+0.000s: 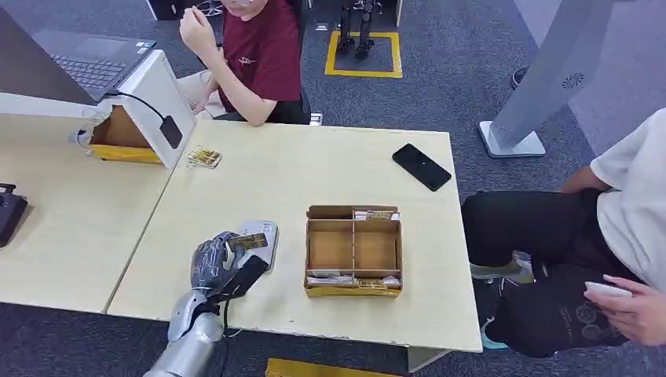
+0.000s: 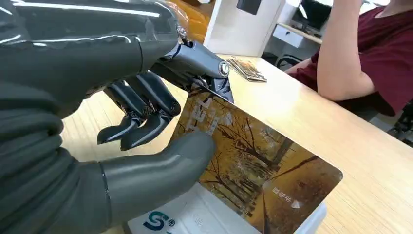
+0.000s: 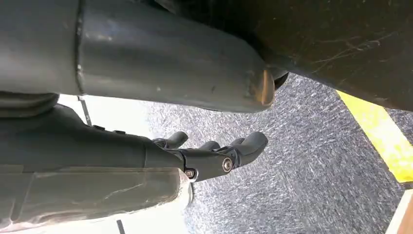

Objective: Pass the card to the sensor for recognition and then transmit it.

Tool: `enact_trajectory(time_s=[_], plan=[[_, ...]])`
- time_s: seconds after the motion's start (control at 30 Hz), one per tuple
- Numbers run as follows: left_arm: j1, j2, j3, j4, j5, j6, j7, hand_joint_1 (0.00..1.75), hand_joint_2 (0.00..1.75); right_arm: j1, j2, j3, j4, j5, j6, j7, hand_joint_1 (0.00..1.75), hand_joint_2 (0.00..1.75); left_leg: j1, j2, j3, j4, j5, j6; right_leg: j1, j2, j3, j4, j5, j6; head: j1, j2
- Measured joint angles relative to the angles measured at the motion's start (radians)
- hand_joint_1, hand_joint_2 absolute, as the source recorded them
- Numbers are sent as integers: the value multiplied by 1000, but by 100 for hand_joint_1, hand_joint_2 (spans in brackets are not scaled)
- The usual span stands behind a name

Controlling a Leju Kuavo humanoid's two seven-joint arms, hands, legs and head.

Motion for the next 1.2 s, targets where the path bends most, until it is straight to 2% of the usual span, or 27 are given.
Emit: enact_trajectory(time_s=[0.3, 0.7, 0.9, 1.03, 1.2], plan=[[-15, 0, -5, 37, -33, 28, 16, 175, 175, 0, 0, -6, 0, 15, 1, 0, 0, 0, 0, 0, 2, 0, 0, 0, 0, -1, 2, 0, 0, 0, 0, 0], [-19, 0, -5, 46, -3, -6, 3, 175, 175, 0, 0, -12, 0, 28, 2, 0, 0, 0, 0, -1, 4, 0, 0, 0, 0, -1, 4, 0, 0, 0, 0, 0], [-20, 0, -5, 46, 22, -32, -11, 175, 175, 0, 0, -21, 0, 32, 2, 1, 0, 0, 0, -1, 5, 0, 0, 0, 0, -1, 5, 0, 0, 0, 0, 0], [-36, -1, -5, 65, -8, -45, 24, 175, 175, 0, 0, -23, 0, 43, 3, 3, 0, 0, 0, -2, 5, 0, 0, 0, 0, -3, 6, 0, 0, 0, 0, 0], [-79, -2, -4, 114, 24, -119, 33, 175, 175, -1, 0, -24, 0, 54, 3, 4, 0, 0, 0, -3, 8, 0, 0, 0, 0, -4, 10, 0, 0, 0, 0, 0]])
